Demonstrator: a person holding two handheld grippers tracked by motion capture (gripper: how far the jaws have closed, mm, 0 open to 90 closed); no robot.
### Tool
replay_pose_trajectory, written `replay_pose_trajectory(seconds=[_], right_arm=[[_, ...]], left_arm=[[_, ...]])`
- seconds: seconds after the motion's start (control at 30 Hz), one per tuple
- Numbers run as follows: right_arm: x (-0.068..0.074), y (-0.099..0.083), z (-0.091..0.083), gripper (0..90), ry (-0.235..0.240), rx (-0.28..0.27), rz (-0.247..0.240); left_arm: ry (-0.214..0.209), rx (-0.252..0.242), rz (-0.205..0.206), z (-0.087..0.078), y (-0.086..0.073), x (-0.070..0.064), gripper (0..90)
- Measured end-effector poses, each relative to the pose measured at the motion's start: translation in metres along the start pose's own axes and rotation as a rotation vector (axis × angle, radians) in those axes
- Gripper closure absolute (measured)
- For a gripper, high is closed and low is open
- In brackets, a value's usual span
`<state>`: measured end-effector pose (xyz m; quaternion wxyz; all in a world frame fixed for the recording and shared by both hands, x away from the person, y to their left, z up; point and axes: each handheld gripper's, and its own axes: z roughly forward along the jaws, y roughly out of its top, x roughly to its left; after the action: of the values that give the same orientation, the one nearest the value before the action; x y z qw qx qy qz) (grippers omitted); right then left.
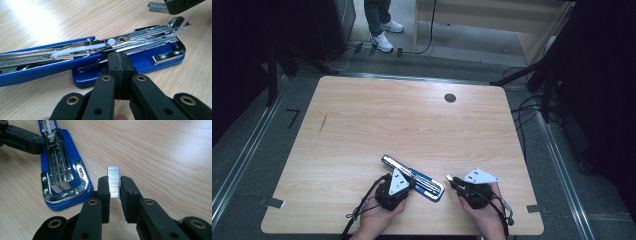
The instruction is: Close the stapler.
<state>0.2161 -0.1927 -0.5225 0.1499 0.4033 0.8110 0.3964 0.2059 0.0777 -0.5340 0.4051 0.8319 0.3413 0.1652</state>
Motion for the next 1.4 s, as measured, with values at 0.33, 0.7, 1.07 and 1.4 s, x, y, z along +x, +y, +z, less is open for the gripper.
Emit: replay_pose_trajectory(seconds=[0.33, 0.7, 1.07, 1.4], right_arm=[[0.010, 0.008, -0.003, 79.3, 0.032, -0.013, -0.034], [0.025, 0.018, -0.004, 79.3, 0.073, -0.025, -0.073], [0.033, 0.021, 0.001, 79.3, 0.093, -0.014, -0.104], [0.039, 0.024, 0.005, 79.3, 0.112, -0.009, -0.117]], left_arm=[[0.002, 0.000, 0.003, 0.000, 0.000, 0.000, 90.0], [0.000, -0.001, 0.000, 0.000, 0.000, 0.000, 90.0], [0.000, 0.000, -0.001, 0.000, 0.000, 0.000, 90.0], [0.002, 0.000, 0.004, 0.000, 0.000, 0.000, 90.0]])
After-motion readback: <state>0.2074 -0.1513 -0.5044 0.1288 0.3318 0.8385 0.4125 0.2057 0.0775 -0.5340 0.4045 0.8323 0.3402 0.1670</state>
